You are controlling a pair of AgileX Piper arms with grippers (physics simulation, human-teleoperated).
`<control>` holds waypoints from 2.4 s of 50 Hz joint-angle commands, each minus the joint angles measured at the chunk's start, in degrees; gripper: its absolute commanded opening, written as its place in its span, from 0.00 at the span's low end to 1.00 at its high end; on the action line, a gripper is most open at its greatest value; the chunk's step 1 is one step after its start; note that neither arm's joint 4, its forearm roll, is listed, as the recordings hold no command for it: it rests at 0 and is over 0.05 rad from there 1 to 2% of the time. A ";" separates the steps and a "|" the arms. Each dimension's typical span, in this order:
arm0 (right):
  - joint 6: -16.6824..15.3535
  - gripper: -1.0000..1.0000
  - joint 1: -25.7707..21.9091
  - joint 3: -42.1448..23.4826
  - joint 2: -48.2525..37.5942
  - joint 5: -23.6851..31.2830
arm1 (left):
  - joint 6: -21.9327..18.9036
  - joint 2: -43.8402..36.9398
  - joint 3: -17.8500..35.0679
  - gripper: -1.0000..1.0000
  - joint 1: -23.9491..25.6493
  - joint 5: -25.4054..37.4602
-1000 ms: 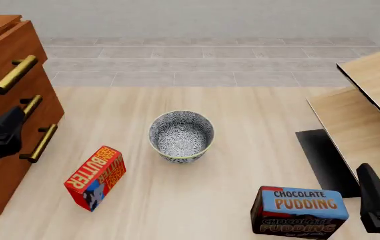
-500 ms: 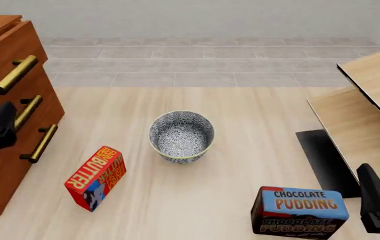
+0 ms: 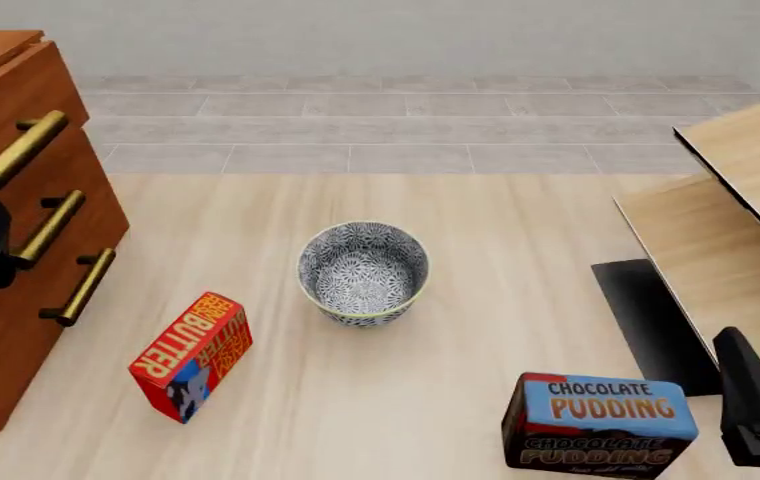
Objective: Close the top drawer of the cabinet and put the bowl on top of it.
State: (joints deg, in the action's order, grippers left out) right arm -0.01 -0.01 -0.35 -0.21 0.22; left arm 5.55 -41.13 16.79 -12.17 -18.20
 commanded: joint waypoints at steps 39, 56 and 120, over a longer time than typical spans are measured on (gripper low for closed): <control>-0.01 1.00 0.00 0.06 -0.03 -0.10 | -1.38 -10.75 2.86 1.00 -8.06 -6.60; 0.01 1.00 0.00 0.06 -0.03 -0.10 | -1.69 -11.57 3.40 1.00 -9.32 -6.92; 0.00 1.00 0.01 0.06 -0.02 -0.11 | -1.17 12.20 8.06 1.00 17.46 22.96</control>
State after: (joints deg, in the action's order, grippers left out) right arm -0.01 -0.01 -0.35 -0.21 0.22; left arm 4.83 -30.93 24.02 -0.49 0.55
